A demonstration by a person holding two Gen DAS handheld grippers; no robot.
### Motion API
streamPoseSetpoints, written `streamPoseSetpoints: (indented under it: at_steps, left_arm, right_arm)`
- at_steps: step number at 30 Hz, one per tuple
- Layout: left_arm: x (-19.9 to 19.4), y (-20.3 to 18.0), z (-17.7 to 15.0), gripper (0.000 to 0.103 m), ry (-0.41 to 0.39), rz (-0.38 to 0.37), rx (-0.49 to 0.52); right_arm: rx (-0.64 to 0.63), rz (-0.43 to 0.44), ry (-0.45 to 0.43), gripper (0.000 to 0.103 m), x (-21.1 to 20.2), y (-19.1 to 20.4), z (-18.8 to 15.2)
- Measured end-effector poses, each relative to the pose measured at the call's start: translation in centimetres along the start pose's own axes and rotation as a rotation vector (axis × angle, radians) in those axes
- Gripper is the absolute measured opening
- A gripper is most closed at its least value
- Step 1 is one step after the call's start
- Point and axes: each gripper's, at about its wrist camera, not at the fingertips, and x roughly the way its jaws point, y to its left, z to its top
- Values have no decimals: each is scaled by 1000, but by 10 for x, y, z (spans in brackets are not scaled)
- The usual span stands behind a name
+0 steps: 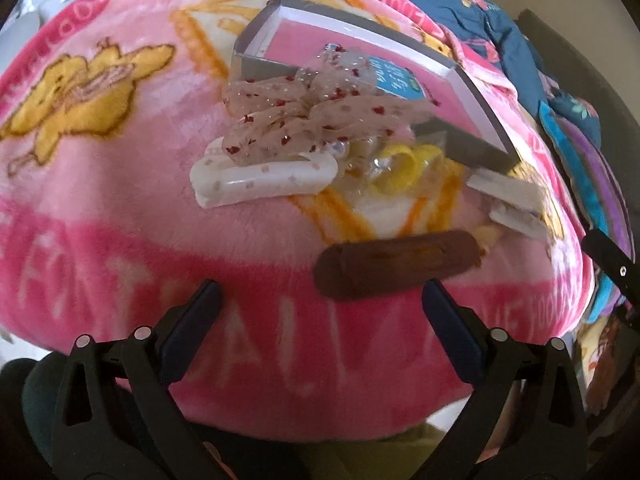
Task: Organize jewelry
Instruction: 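Grasp the brown hair clip with the left tool while the right grasps a clear bag, then drop the brown clip into the tray with the left tool while the right drops the bag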
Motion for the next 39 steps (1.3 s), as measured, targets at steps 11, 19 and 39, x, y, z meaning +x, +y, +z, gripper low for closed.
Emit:
streamPoseSetpoints:
  at_steps: [11,19,39]
  left_arm:
    - [11,-21,6,60,-31,44,37]
    - [5,-29,11,26,-62,-9,82]
    - [-30,-59,33,18,-98,-101,179]
  right_arm:
    - [-24,7,10,99,18,5,12]
    - [13,42,50,70,38,6,19]
    - [122,163,17,10,29,-20,43]
